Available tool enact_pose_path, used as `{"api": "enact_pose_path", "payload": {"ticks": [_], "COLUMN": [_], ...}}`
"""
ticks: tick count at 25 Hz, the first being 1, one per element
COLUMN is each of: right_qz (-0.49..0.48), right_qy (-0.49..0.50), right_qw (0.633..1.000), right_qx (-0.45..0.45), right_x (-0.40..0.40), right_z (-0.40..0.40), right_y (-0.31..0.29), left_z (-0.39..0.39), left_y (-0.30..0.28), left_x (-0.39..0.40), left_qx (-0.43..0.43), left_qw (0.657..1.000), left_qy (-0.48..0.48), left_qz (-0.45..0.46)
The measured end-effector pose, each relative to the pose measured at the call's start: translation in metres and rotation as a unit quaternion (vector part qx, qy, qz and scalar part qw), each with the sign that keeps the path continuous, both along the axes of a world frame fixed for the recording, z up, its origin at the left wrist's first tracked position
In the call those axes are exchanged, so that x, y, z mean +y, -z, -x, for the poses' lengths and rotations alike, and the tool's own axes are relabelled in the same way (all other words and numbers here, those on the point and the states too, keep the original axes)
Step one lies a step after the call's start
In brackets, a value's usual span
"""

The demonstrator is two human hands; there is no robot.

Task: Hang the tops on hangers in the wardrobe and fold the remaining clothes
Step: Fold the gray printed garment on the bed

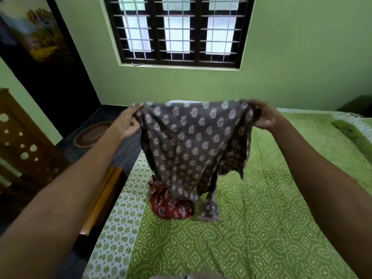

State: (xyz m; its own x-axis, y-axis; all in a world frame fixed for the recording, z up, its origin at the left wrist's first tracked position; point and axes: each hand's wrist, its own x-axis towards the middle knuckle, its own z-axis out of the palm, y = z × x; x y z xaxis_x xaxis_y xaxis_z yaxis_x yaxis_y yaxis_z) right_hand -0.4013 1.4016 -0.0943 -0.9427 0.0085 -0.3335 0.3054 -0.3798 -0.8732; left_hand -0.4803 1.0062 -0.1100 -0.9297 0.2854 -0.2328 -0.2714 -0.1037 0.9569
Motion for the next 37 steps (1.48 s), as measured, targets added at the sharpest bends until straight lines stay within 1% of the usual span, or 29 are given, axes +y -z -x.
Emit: {"api": "enact_pose_path", "payload": {"ticks": [1, 2, 3, 4, 5, 6, 7, 8, 9, 10, 11, 12, 13, 14, 15, 16, 19, 20, 21, 22, 23, 24, 26, 27, 29, 30, 33, 35, 37], "right_qz": [0.03, 0.003, -0.065, -0.108, -0.117, -0.085, -0.027, 0.013, 0.01, -0.04, -0.094, -0.112, -0.082, -0.051, -0.019, -0.012, -0.128, -0.126, -0.091, -0.047, -0.01, -0.012, -0.104, -0.12, -0.094, -0.094, -0.152, -0.155, -0.15], "right_qy": [0.008, -0.028, -0.067, -0.102, -0.095, -0.048, -0.002, 0.003, -0.028, -0.072, -0.117, -0.132, -0.111, -0.064, -0.027, -0.019, -0.064, -0.037, 0.003, 0.038, 0.062, 0.074, 0.054, 0.054, 0.09, 0.106, 0.129, 0.176, 0.181], "right_qw": [0.999, 0.999, 0.996, 0.988, 0.988, 0.995, 0.999, 0.999, 0.998, 0.996, 0.989, 0.985, 0.99, 0.996, 0.999, 1.0, 0.988, 0.99, 0.996, 0.998, 0.998, 0.997, 0.993, 0.991, 0.991, 0.99, 0.98, 0.972, 0.971], "right_qx": [0.025, 0.022, -0.004, -0.028, -0.037, -0.012, 0.021, 0.051, 0.057, 0.035, 0.015, 0.003, 0.007, 0.018, 0.027, 0.02, -0.051, -0.046, -0.023, -0.003, 0.023, 0.018, -0.025, -0.035, -0.01, -0.002, -0.009, 0.009, 0.028], "right_x": [0.007, 0.008, 0.008, 0.008, 0.01, 0.014, 0.021, 0.02, 0.02, 0.016, 0.016, 0.017, 0.023, 0.026, 0.03, 0.028, 0.025, 0.027, 0.033, 0.037, 0.037, 0.037, 0.038, 0.041, 0.045, 0.048, 0.05, 0.054, 0.06], "right_z": [0.003, 0.0, -0.001, -0.003, -0.001, -0.001, 0.003, 0.0, -0.001, -0.005, -0.005, -0.004, 0.0, 0.001, 0.006, 0.003, 0.0, 0.0, 0.002, 0.002, 0.001, -0.001, 0.001, 0.004, 0.007, 0.008, 0.012, 0.017, 0.017], "right_y": [0.001, 0.004, 0.011, 0.012, 0.013, 0.012, 0.013, 0.009, 0.012, 0.015, 0.02, 0.021, 0.02, 0.017, 0.017, 0.013, 0.017, 0.014, 0.012, 0.007, 0.002, -0.002, 0.003, 0.004, 0.0, -0.003, -0.008, -0.006, -0.006], "left_z": [0.003, 0.012, 0.019, 0.025, 0.024, 0.019, 0.016, 0.013, 0.012, 0.015, 0.019, 0.021, 0.025, 0.023, 0.024, 0.023, 0.03, 0.034, 0.038, 0.04, 0.042, 0.044, 0.047, 0.051, 0.053, 0.055, 0.059, 0.065, 0.067], "left_y": [-0.005, 0.0, 0.005, 0.007, 0.003, -0.002, -0.007, -0.009, -0.006, 0.001, 0.006, 0.008, 0.006, 0.004, 0.003, 0.003, 0.008, 0.007, 0.005, 0.002, -0.002, -0.001, 0.002, 0.003, 0.001, -0.003, -0.011, -0.011, -0.013], "left_x": [0.002, 0.002, 0.003, 0.004, 0.007, 0.012, 0.016, 0.02, 0.024, 0.026, 0.027, 0.027, 0.027, 0.027, 0.026, 0.027, 0.022, 0.018, 0.015, 0.013, 0.011, 0.012, 0.014, 0.013, 0.015, 0.017, 0.02, 0.019, 0.018], "left_qx": [-0.002, 0.003, 0.002, -0.007, 0.001, 0.006, -0.001, -0.005, -0.009, -0.005, -0.001, -0.006, -0.008, -0.002, 0.005, 0.012, 0.04, 0.051, 0.05, 0.041, 0.037, 0.038, 0.04, 0.039, 0.044, 0.049, 0.078, 0.091, 0.111], "left_qw": [0.999, 0.994, 0.988, 0.986, 0.991, 0.997, 0.999, 0.999, 0.997, 0.997, 0.997, 0.998, 1.0, 1.0, 0.999, 0.999, 0.993, 0.991, 0.994, 0.998, 0.999, 0.999, 0.995, 0.994, 0.992, 0.991, 0.992, 0.989, 0.985], "left_qy": [0.022, 0.053, 0.073, 0.075, 0.058, 0.034, 0.034, 0.038, 0.076, 0.083, 0.071, 0.053, 0.027, 0.018, 0.026, 0.037, 0.05, 0.033, 0.011, -0.018, -0.027, -0.024, -0.041, -0.063, -0.114, -0.123, -0.092, -0.08, -0.061], "left_qz": [0.038, 0.099, 0.135, 0.151, 0.122, 0.062, 0.015, -0.026, -0.021, 0.003, 0.014, 0.022, 0.011, -0.019, -0.025, -0.022, 0.103, 0.116, 0.095, 0.051, 0.029, 0.03, 0.083, 0.077, 0.014, 0.0, 0.048, 0.083, 0.12]}}
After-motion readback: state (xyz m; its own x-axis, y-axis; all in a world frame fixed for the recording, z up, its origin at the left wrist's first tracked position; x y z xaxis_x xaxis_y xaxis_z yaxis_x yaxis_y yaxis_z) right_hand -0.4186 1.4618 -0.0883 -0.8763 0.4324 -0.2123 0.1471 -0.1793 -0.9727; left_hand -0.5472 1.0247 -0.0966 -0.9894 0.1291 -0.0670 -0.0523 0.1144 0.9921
